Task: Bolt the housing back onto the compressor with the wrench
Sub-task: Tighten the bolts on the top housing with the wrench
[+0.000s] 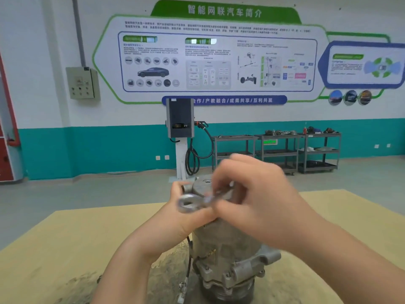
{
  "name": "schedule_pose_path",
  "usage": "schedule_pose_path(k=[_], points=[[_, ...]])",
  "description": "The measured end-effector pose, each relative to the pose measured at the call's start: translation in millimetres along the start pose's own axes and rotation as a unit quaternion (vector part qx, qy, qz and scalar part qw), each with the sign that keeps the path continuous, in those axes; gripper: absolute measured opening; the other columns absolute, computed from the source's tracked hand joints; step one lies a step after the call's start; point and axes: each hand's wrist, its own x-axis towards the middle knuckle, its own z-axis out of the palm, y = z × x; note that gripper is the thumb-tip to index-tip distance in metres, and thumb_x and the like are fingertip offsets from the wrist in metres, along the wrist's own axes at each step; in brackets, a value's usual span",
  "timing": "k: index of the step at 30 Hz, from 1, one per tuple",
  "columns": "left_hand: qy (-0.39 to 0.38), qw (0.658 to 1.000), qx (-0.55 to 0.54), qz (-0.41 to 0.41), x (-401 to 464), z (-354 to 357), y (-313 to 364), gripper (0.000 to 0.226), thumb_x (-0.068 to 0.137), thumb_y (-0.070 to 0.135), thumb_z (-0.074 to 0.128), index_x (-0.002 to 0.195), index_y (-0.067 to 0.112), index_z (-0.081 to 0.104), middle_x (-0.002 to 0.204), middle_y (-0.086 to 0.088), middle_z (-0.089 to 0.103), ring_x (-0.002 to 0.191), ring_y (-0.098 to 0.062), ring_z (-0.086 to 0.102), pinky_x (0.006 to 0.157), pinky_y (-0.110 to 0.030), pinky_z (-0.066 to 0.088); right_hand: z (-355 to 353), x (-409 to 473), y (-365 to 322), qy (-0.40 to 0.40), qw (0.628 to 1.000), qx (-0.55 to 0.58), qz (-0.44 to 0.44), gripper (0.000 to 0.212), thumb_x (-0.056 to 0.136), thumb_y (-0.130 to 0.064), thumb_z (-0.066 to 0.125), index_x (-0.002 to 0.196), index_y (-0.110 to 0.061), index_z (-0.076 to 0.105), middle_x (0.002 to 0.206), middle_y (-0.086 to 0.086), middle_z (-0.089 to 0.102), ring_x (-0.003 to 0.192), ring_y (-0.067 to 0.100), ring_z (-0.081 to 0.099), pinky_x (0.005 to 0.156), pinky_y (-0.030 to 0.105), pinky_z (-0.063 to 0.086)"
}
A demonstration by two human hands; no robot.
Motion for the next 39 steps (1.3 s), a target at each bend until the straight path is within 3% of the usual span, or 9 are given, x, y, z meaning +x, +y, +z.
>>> schedule_pose_path(k=[5, 8, 13, 15, 18, 22, 25, 34, 39], points=[[0.029, 0.999, 0.003, -0.032, 1, -1, -2, 0.067, 0.061, 0.051, 0.079, 0.116, 0.038, 0.042, 0.105, 0.02, 0.069, 0.089, 0.009, 0.066, 0.065, -0.007, 0.048, 24, 96, 21, -0.212, 0.958, -0.115, 0.155, 0.01, 0.084, -0.017, 0.062, 0.085, -0.011, 0.071, 0.076, 0.0, 0.07, 0.046, 0.005, 0.052, 0.052, 0.018, 0.049], [0.029, 0.999, 0.004, -0.031, 0, -1, -2, 0.064, 0.062, 0.049, 0.075, 0.114, 0.033, 0.042, 0.094, 0.028, 0.069, 0.084, 0.01, 0.066, 0.062, -0.007, 0.047, 19, 119, 60, -0.223, 0.9, 0.104, 0.36, 0.018, 0.091, -0.003, 0.058, 0.072, -0.003, 0.056, 0.07, 0.006, 0.059, 0.031, 0.003, 0.05, 0.044, 0.011, 0.046], [0.018, 0.999, -0.014, -0.032, 1, -2, 0, 0.065, 0.063, 0.051, 0.076, 0.115, 0.035, 0.041, 0.09, 0.031, 0.068, 0.08, 0.011, 0.066, 0.06, -0.005, 0.046, -6, 66, 106, 0.074, 0.476, 0.694, 0.534, 0.014, 0.094, 0.002, 0.054, 0.101, 0.014, 0.055, 0.078, 0.033, 0.056, 0.036, 0.013, 0.056, 0.037, 0.014, 0.046], [0.013, 0.999, -0.013, -0.029, 1, -1, 2, 0.072, 0.059, 0.058, 0.078, 0.116, 0.036, 0.04, 0.093, 0.033, 0.067, 0.085, 0.012, 0.065, 0.062, -0.004, 0.046, -15, 32, 114, 0.173, 0.401, 0.763, 0.477, 0.022, 0.09, 0.002, 0.056, 0.11, 0.012, 0.056, 0.084, 0.027, 0.059, 0.04, 0.01, 0.058, 0.041, 0.013, 0.048], [0.013, 0.999, -0.011, -0.029, -1, -1, 2, 0.08, 0.052, 0.064, 0.077, 0.118, 0.038, 0.04, 0.096, 0.033, 0.067, 0.09, 0.012, 0.065, 0.065, -0.004, 0.047, -22, -16, 95, 0.219, 0.513, 0.727, 0.4, 0.03, 0.079, -0.002, 0.059, 0.108, -0.003, 0.063, 0.069, 0.01, 0.065, 0.046, 0.006, 0.057, 0.042, 0.011, 0.046], [0.005, 0.999, -0.007, -0.032, 0, -2, 0, 0.068, 0.064, 0.055, 0.075, 0.119, 0.037, 0.039, 0.097, 0.032, 0.068, 0.091, 0.013, 0.065, 0.065, -0.003, 0.046, -17, -59, 46, 0.232, 0.914, 0.286, 0.169, 0.017, 0.088, -0.014, 0.061, 0.087, -0.025, 0.074, 0.079, -0.003, 0.069, 0.063, 0.008, 0.06, 0.059, 0.015, 0.048], [0.009, 0.999, 0.001, -0.033, -1, -2, 1, 0.067, 0.066, 0.053, 0.079, 0.119, 0.036, 0.041, 0.106, 0.021, 0.069, 0.092, 0.012, 0.064, 0.066, -0.004, 0.046, -19, -38, 20, 0.062, 0.996, 0.052, -0.024, 0.014, 0.083, -0.025, 0.062, 0.089, -0.029, 0.074, 0.081, -0.014, 0.06, 0.074, 0.004, 0.06, 0.062, 0.014, 0.047], [0.02, 0.999, -0.007, -0.039, -1, -3, 0, 0.082, 0.049, 0.061, 0.076, 0.118, 0.035, 0.041, 0.1, 0.03, 0.069, 0.093, 0.009, 0.066, 0.066, -0.004, 0.047, 27, 115, 58, -0.203, 0.927, 0.027, 0.314, 0.015, 0.089, -0.001, 0.056, 0.076, -0.003, 0.061, 0.075, 0.007, 0.063, 0.039, 0.006, 0.055, 0.048, 0.016, 0.051], [0.014, 0.999, -0.005, -0.05, -2, -2, 3, 0.083, 0.048, 0.064, 0.076, 0.118, 0.036, 0.04, 0.1, 0.031, 0.069, 0.093, 0.011, 0.066, 0.065, -0.003, 0.046, -6, 70, 111, 0.023, 0.575, 0.594, 0.562, 0.014, 0.097, 0.001, 0.049, 0.086, 0.007, 0.055, 0.073, 0.02, 0.056, 0.03, 0.009, 0.051, 0.03, 0.014, 0.039]])
